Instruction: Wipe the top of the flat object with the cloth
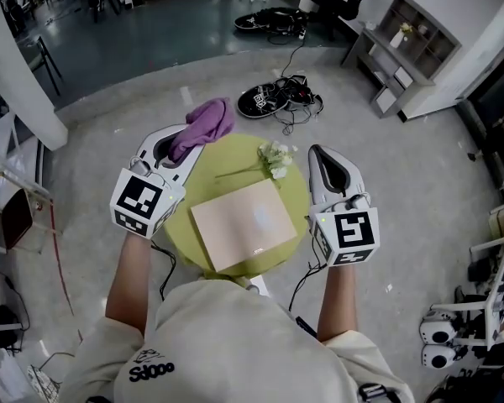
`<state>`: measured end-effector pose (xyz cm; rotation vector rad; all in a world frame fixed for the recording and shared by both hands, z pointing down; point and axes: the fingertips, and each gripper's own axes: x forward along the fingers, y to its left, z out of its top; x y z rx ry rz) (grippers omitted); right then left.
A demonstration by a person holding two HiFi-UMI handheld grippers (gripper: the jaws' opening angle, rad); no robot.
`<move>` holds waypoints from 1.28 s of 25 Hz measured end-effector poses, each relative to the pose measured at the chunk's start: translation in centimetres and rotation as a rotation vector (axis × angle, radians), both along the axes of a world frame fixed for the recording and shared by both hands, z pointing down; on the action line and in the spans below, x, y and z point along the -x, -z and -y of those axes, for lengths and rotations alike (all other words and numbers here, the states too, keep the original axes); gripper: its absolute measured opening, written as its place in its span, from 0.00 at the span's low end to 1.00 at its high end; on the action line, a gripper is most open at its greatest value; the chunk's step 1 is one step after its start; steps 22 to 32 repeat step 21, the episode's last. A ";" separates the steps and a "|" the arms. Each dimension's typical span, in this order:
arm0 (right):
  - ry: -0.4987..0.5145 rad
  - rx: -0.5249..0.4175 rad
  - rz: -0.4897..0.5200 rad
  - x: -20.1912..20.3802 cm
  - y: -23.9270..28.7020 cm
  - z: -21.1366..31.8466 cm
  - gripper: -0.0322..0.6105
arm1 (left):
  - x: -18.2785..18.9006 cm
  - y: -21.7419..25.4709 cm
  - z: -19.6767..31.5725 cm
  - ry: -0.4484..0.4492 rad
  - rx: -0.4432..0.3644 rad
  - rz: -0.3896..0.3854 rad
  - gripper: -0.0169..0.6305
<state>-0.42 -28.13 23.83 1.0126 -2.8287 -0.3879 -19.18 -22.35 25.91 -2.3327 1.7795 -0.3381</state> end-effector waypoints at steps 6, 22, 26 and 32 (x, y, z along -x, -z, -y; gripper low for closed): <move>0.005 0.010 -0.008 0.1 -0.6 0.1 0.06 | -0.5 -0.4 0.1 -0.016 0.007 -0.006 0.16; 0.024 0.047 -0.029 1.0 -2.7 0.0 0.06 | -0.6 -1.7 -0.1 -0.023 0.020 -0.032 0.16; 0.024 0.047 -0.029 1.0 -2.7 0.0 0.06 | -0.6 -1.7 -0.1 -0.023 0.020 -0.032 0.16; 0.024 0.047 -0.029 1.0 -2.7 0.0 0.06 | -0.6 -1.7 -0.1 -0.023 0.020 -0.032 0.16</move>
